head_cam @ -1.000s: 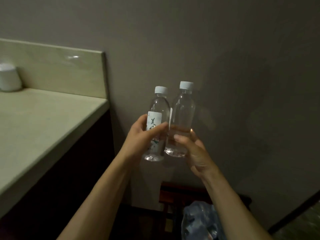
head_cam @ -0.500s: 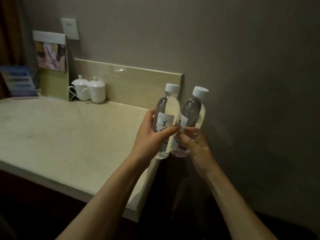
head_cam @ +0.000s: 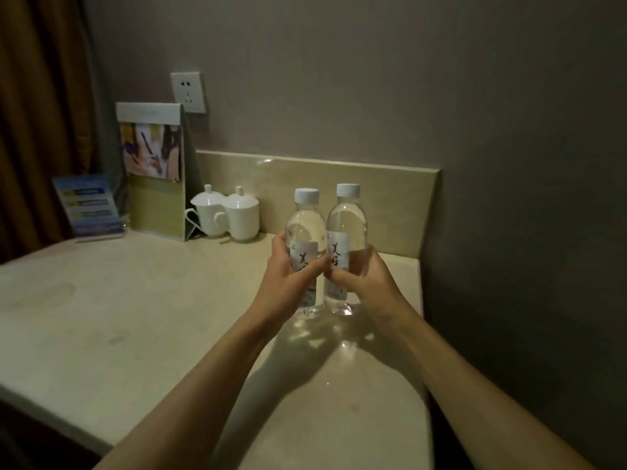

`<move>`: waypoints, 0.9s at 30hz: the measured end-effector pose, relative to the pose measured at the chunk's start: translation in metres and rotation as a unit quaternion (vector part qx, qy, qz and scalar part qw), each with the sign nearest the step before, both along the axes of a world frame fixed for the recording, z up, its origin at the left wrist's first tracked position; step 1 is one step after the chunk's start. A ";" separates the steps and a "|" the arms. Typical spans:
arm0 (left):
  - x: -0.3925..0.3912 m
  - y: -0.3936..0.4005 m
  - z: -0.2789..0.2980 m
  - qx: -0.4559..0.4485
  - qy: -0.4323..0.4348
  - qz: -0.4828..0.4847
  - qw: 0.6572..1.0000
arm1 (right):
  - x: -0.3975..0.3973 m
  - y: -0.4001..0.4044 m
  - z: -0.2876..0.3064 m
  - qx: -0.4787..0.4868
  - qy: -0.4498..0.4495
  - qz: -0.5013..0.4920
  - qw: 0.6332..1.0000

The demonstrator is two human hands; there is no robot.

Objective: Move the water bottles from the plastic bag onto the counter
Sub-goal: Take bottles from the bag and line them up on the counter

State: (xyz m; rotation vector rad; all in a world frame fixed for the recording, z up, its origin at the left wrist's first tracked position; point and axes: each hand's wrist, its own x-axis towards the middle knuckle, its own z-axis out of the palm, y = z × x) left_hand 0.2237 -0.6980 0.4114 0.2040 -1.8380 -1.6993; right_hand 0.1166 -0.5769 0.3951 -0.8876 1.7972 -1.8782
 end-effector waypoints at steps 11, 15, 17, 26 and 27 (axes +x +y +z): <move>-0.035 -0.098 -0.007 -0.067 -0.014 0.081 0.994 | -0.039 -0.098 -0.001 0.032 -0.010 -0.003 0.999; -0.047 -0.129 -0.013 -0.083 -0.020 0.092 0.992 | -0.043 -0.127 -0.001 0.032 -0.048 -0.031 0.998; -0.053 -0.143 -0.018 -0.086 -0.021 0.089 0.992 | -0.043 -0.138 -0.001 0.039 -0.058 -0.051 0.996; -0.077 -0.197 -0.022 -0.102 0.007 0.056 0.993 | -0.045 -0.183 0.003 0.018 -0.059 -0.127 0.990; -0.079 -0.200 -0.023 -0.099 0.010 0.048 0.994 | -0.045 -0.185 0.002 0.016 -0.059 -0.131 0.990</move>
